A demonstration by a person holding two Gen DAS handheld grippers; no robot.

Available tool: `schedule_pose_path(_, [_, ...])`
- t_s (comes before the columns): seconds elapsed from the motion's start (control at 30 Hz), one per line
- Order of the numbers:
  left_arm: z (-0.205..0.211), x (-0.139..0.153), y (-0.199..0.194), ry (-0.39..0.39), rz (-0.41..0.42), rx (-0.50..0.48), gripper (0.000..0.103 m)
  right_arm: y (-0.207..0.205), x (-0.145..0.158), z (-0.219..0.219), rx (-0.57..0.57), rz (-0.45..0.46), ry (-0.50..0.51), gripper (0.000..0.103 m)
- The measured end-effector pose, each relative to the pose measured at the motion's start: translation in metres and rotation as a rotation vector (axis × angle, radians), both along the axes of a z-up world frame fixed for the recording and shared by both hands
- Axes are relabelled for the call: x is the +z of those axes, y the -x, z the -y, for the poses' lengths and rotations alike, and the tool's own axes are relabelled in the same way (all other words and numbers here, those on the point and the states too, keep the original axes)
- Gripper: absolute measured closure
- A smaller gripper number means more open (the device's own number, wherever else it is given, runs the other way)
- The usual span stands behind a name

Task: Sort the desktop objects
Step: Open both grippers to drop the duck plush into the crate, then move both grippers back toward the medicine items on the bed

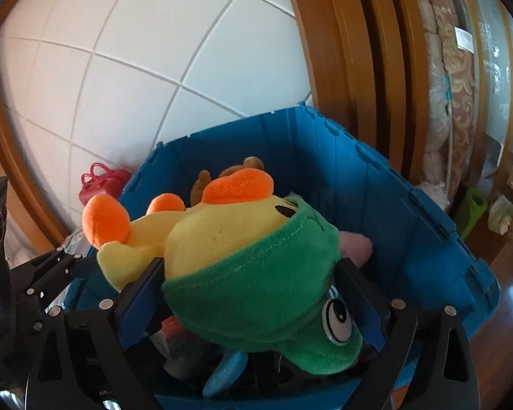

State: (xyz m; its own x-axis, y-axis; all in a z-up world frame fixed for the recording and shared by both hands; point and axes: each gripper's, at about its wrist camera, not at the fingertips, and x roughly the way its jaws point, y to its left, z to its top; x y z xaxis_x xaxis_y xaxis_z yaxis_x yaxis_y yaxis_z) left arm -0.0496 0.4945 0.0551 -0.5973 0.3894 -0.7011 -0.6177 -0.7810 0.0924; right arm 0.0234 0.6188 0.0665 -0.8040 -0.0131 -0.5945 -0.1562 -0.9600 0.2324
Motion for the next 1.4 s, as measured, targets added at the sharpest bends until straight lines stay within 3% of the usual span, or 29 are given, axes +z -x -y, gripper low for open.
schedule_pose_path(0.1, [-0.004, 0.0, -0.006, 0.013, -0.021, 0.008, 0.03, -0.006, 0.0, -0.001, -0.029, 0.007, -0.035, 0.0])
schedule_pose_path(0.23, [0.004, 0.001, -0.011, -0.004, -0.013, 0.026, 0.03, -0.003, -0.005, 0.001, -0.119, 0.053, -0.182, 0.0])
schedule_pose_path(0.33, [0.01, 0.0, -0.01, -0.008, -0.009, 0.043, 0.03, -0.002, -0.008, 0.0, -0.095, 0.062, -0.132, 0.0])
schedule_pose_path(0.6, [0.027, -0.003, -0.011, -0.035, 0.013, 0.067, 0.029, -0.016, -0.007, 0.012, -0.12, 0.066, -0.191, 0.0])
schedule_pose_path(0.93, [0.058, 0.004, -0.038, -0.107, -0.028, 0.052, 0.029, -0.049, 0.014, 0.031, -0.15, -0.003, -0.24, 0.0])
schedule_pose_path(1.07, [0.08, 0.016, -0.05, -0.159, -0.087, 0.047, 0.021, -0.059, 0.021, 0.049, -0.163, -0.038, -0.262, 0.0])
schedule_pose_path(1.4, [0.158, 0.028, -0.052, -0.268, -0.139, 0.081, 0.021, -0.059, 0.041, 0.113, -0.189, -0.089, -0.303, 0.0])
